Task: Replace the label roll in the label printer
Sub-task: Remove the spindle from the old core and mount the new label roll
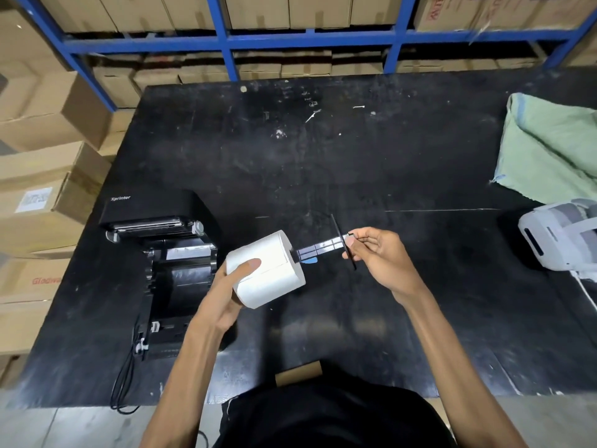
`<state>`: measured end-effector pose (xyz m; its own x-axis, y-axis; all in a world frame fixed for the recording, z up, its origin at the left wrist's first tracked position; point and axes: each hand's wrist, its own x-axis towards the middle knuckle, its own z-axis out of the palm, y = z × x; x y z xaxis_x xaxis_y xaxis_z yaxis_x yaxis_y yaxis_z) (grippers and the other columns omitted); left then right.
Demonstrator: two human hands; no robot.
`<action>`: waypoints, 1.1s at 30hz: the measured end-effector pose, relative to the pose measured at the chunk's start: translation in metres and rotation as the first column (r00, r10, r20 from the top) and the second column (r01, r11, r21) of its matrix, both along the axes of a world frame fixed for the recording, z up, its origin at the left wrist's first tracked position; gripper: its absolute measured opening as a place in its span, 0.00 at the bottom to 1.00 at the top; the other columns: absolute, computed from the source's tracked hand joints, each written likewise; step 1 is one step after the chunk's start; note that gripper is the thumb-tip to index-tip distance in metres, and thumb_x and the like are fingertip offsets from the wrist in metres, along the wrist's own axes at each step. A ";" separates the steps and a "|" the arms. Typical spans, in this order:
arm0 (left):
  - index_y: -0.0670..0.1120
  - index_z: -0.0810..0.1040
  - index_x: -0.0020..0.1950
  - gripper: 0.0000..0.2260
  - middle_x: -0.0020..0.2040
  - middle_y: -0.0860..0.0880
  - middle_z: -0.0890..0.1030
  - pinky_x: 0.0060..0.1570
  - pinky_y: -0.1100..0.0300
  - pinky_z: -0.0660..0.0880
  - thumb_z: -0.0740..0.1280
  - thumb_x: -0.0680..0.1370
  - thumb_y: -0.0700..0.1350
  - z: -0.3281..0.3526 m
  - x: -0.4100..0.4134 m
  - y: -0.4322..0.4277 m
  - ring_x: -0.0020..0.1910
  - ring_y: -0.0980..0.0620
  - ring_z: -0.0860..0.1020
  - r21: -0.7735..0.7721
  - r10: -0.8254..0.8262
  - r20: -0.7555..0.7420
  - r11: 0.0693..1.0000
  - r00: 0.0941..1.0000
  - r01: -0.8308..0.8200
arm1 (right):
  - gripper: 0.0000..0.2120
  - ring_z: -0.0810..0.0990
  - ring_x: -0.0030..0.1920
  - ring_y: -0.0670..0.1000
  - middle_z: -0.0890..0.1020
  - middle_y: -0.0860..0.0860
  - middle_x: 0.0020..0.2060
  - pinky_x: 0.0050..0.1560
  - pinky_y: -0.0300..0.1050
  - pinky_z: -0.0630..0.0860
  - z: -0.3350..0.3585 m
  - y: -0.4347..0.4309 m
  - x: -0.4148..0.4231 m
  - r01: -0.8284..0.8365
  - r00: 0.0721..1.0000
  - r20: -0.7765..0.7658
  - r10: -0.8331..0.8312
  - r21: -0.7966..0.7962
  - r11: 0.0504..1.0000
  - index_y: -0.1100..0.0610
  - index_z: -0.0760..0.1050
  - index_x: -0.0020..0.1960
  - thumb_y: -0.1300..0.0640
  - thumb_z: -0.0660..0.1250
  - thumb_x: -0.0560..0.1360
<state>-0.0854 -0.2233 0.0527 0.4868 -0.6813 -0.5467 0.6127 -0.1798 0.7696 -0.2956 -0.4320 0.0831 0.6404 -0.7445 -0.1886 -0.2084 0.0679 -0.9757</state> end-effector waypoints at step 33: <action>0.60 0.74 0.68 0.33 0.61 0.53 0.79 0.46 0.63 0.75 0.80 0.64 0.57 0.090 -0.020 -0.069 0.60 0.54 0.78 0.192 -0.386 0.484 0.922 0.785 0.335 | 0.24 0.80 0.65 0.61 0.79 0.57 0.67 0.50 0.60 0.83 -0.012 0.050 0.008 -0.127 0.898 0.378 -0.227 0.714 0.689 0.55 0.70 0.73 0.57 0.67 0.78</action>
